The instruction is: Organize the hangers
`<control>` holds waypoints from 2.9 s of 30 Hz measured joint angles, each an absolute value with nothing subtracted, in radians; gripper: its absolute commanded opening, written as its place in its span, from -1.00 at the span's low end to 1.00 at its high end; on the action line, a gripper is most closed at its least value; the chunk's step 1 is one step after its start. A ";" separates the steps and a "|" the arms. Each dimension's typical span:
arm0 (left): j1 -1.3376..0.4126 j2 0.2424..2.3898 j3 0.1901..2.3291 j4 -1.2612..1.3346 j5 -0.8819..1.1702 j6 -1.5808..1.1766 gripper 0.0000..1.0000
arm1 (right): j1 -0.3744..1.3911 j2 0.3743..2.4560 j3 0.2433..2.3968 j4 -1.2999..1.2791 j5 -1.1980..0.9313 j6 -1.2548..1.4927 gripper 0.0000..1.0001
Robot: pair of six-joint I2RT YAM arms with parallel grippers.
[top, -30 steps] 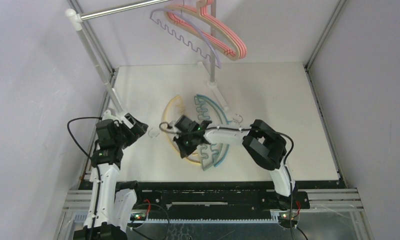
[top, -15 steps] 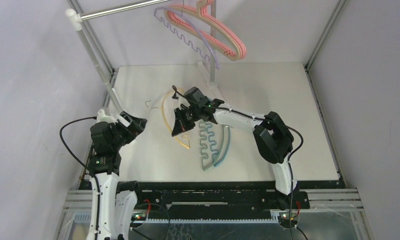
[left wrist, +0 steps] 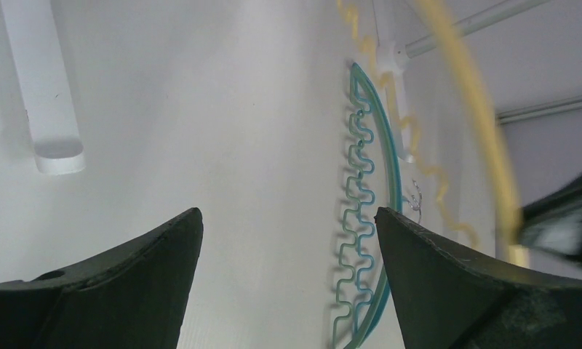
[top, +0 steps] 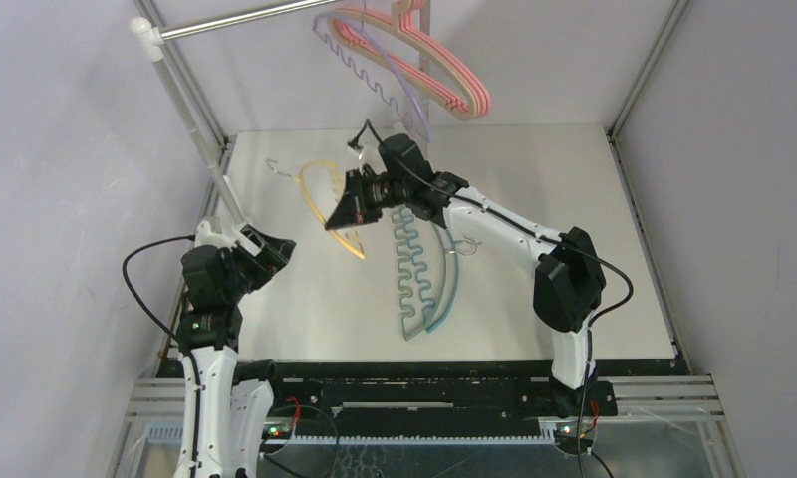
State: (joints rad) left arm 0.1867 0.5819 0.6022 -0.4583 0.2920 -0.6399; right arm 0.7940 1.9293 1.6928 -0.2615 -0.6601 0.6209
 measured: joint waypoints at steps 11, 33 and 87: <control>0.187 0.583 0.602 -0.457 0.293 -0.640 0.86 | 0.794 1.923 1.996 -0.197 -0.685 0.716 -1.00; 0.187 0.659 0.596 -0.405 0.297 -0.638 0.86 | 0.759 1.955 2.171 -0.079 -0.754 0.828 -1.00; 0.187 0.681 0.562 -0.382 0.303 -0.628 0.87 | 0.610 1.754 2.007 -0.268 -0.353 0.504 0.46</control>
State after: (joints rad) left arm 0.1867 0.6807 0.5625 -0.3824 0.3031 -0.6281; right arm 0.6102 1.7542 2.0071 -0.2680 -0.3527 0.5041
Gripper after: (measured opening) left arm 0.929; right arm 0.716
